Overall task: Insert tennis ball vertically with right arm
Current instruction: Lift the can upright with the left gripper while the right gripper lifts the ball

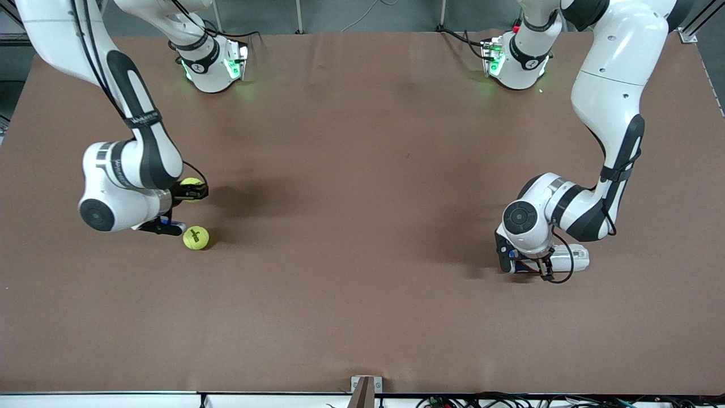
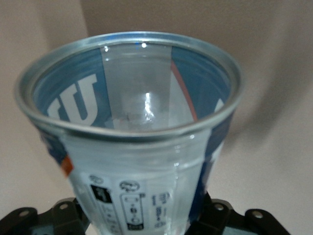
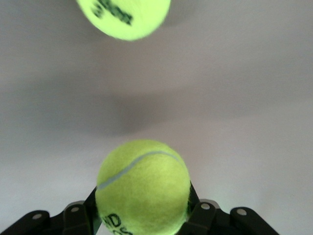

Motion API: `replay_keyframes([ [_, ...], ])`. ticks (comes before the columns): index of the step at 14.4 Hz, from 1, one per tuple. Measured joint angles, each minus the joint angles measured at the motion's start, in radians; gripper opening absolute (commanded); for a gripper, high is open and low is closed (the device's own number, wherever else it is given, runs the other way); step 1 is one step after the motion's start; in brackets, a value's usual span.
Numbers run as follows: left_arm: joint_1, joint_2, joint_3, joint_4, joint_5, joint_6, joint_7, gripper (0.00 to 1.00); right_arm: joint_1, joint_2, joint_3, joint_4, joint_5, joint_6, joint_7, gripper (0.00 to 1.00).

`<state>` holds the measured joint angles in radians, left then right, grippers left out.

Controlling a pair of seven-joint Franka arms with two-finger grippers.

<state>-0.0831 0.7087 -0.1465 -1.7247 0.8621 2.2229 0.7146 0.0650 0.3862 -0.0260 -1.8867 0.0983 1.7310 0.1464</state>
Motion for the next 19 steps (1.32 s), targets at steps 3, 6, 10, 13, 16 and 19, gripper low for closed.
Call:
replay_keyframes([
  [3,0.001,-0.001,0.000,-0.002,0.024,0.014,0.000,0.74,-0.004,-0.018,-0.003,0.103,0.001,-0.065,0.001,0.00],
  [6,0.002,0.000,-0.004,0.005,0.028,0.037,0.000,0.74,-0.015,-0.022,-0.005,0.162,0.023,-0.071,0.053,0.00],
  [10,0.005,-0.001,-0.068,0.047,-0.027,0.048,-0.008,0.73,-0.014,-0.037,0.004,0.199,0.034,-0.072,0.146,0.00],
  [13,0.005,-0.007,-0.122,0.087,-0.098,0.049,-0.009,0.73,-0.001,-0.053,0.009,0.213,0.063,-0.072,0.230,0.00],
  [16,0.005,-0.011,-0.174,0.136,-0.199,0.052,-0.008,0.73,0.030,-0.070,0.013,0.219,0.080,-0.071,0.341,0.00],
  [19,-0.006,-0.011,-0.224,0.176,-0.335,0.119,-0.009,0.73,0.075,-0.078,0.016,0.240,0.111,-0.064,0.461,0.00],
])
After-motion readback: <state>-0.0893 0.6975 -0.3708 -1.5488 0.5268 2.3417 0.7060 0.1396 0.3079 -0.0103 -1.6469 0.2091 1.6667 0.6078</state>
